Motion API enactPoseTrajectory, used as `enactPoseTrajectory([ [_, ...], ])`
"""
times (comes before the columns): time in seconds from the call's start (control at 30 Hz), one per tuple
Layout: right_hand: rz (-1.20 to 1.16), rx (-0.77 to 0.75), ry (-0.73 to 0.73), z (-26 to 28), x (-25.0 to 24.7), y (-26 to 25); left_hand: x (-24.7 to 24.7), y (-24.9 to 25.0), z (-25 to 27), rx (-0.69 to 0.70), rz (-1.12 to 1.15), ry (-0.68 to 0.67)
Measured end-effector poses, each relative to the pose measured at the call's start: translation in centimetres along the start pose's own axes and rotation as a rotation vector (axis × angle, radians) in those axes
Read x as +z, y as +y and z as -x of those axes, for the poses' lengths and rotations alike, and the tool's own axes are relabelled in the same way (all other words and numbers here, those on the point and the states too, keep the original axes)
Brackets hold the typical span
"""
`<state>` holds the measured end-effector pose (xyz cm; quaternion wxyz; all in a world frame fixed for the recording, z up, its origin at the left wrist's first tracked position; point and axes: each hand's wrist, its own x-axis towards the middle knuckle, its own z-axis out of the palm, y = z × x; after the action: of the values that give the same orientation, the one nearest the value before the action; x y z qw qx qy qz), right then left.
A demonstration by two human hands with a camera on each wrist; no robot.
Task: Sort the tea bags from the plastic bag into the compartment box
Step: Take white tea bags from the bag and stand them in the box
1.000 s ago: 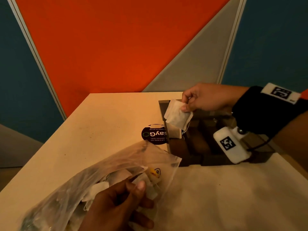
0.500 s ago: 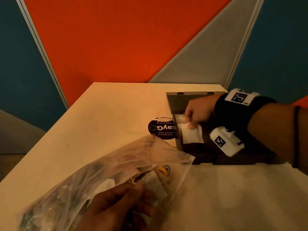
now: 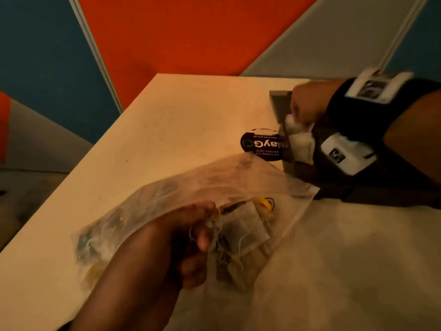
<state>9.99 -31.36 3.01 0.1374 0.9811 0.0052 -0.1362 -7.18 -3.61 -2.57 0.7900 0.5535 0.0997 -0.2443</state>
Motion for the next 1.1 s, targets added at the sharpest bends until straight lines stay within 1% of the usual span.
enactPoseTrajectory([
  [0.07, -0.104, -0.016, 0.162, 3.4, -2.0, -0.2, -0.3, 0.4, -0.3, -0.088, 0.131, -0.062],
  [0.1, -0.158, -0.046, 0.246, 5.1, -3.2, -0.6, -0.8, 0.5, -0.3, -0.110, 0.180, -0.048],
  [0.13, -0.207, -0.077, 0.281, 7.3, -3.4, -1.0, -1.0, 0.7, -0.3, -0.114, 0.203, -0.052],
  [0.17, -0.293, -0.135, 0.238, 9.6, -3.5, -2.3, -1.1, 0.7, -0.2, -0.115, 0.207, -0.049],
  [0.27, -0.420, -0.333, -0.090, 15.1, -0.8, -6.1, -0.6, 1.1, 0.0, -0.099, 0.193, -0.053],
  [0.3, -0.443, -0.344, -0.175, 16.1, 0.4, -7.3, -0.3, 1.1, 0.0, -0.085, 0.178, -0.062],
  [0.33, -0.433, -0.345, -0.195, 16.8, 1.7, -8.3, 0.0, 1.2, 0.2, -0.076, 0.167, -0.070],
  [0.37, -0.406, -0.356, -0.152, 17.0, 2.9, -9.0, 0.1, 1.1, 0.2, -0.070, 0.166, -0.071],
  [0.47, -0.314, -0.398, 0.109, 16.2, 5.4, -10.5, 0.2, 0.6, 0.2, -0.054, 0.151, -0.022],
  [0.5, -0.324, -0.394, 0.156, 15.8, 5.9, -10.8, 0.3, 0.4, 0.3, -0.043, 0.147, 0.001],
  [0.53, -0.343, -0.385, 0.172, 15.2, 6.4, -11.0, 0.3, 0.3, 0.2, -0.039, 0.139, 0.027],
  [0.67, -0.321, -0.311, 0.119, 14.5, 7.0, -11.5, 0.6, -0.2, -0.2, -0.005, 0.099, 0.067],
  [0.77, -0.359, -0.255, 0.110, 15.0, 6.3, -11.5, 0.7, -0.4, -0.3, 0.063, -0.036, 0.073],
  [0.83, -0.425, -0.236, 0.126, 15.5, 5.6, -11.3, 0.8, -0.6, -0.2, 0.146, -0.186, 0.097],
  [0.93, -0.526, -0.232, 0.179, 16.2, 4.4, -10.7, 1.2, -1.0, -0.1, 0.310, -0.505, 0.122],
  [1.0, -0.585, -0.222, 0.234, 16.2, 3.9, -10.5, 1.4, -1.2, -0.3, 0.437, -0.732, 0.077],
  [1.03, -0.608, -0.218, 0.258, 16.2, 3.8, -10.4, 1.5, -1.3, -0.5, 0.464, -0.823, 0.047],
  [1.1, -0.633, -0.216, 0.283, 16.2, 3.6, -10.5, 1.8, -1.4, -0.9, 0.447, -0.951, 0.011],
])
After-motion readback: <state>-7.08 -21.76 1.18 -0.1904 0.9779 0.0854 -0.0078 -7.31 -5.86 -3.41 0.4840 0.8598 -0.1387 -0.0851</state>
